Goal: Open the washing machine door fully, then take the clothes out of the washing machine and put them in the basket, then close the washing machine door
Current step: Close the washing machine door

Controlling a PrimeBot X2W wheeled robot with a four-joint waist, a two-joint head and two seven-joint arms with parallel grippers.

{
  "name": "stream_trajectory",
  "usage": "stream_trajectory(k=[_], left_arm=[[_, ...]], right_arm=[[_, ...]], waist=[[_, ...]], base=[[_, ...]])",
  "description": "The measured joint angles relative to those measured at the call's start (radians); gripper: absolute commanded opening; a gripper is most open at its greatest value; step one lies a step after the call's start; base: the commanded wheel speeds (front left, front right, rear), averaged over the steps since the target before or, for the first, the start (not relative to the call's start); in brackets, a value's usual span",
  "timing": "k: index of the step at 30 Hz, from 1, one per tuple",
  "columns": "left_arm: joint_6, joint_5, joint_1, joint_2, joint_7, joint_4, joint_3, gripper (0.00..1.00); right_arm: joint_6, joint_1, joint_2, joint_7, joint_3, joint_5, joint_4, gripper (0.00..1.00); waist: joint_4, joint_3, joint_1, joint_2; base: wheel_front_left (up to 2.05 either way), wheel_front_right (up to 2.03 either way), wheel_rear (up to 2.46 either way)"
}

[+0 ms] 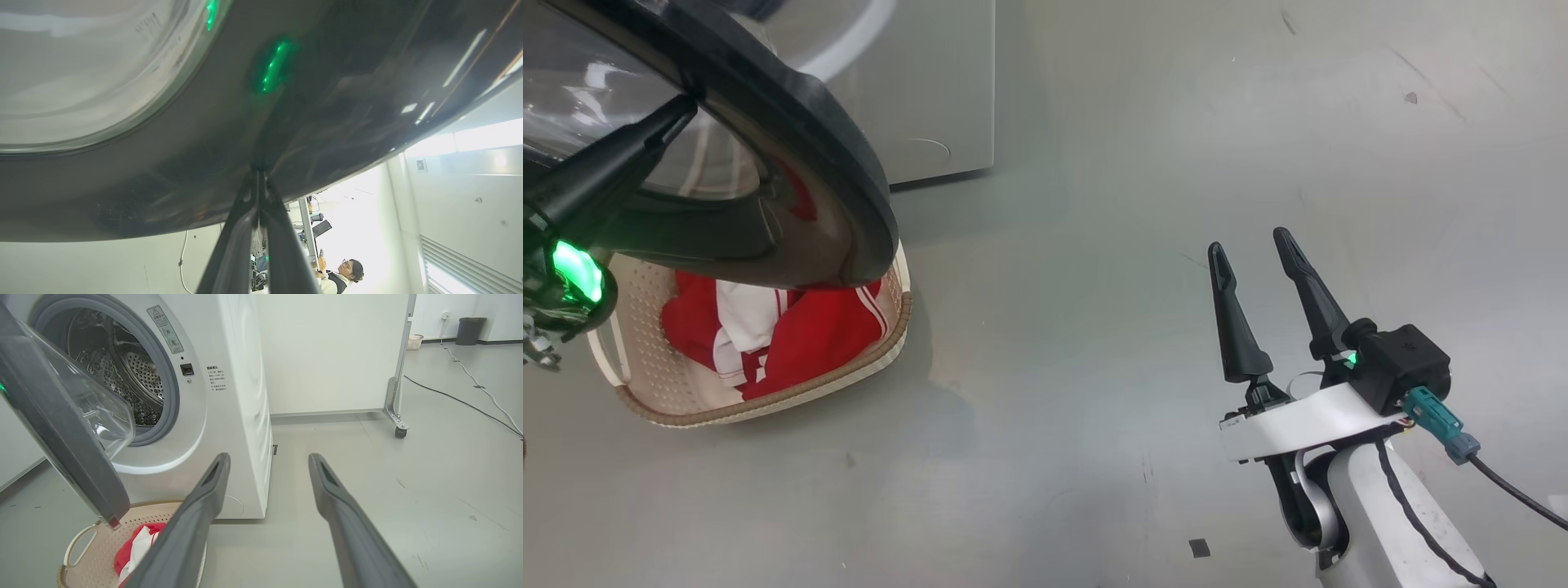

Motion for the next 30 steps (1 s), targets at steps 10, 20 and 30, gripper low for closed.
stream_trajectory(k=[10,20,30], left_arm=[[0.034,0.027,-0.091,-0.003,-0.053,0.036,0.007,0.0],[0.044,0.08,-0.199,0.006,-0.116,0.085,0.027,0.0],[0.043,0.106,-0.291,0.013,-0.163,0.143,0.035,0.0]], right_arm=[[-0.008,-0.042,0.0,0.0,0.038,0.025,-0.02,1.0],[-0.019,-0.078,0.0,0.0,0.055,0.043,-0.037,1.0],[-0.026,-0.115,0.0,0.0,0.073,0.056,-0.047,1.0]], waist=[[-0.039,0.057,0.0,-0.0001],[-0.081,0.122,0.0,0.0],[-0.118,0.17,0.0001,0.0]], base=[[0.0,0.0,0.0],[0.0,0.0,0.0],[0.0,0.0,0.0]])
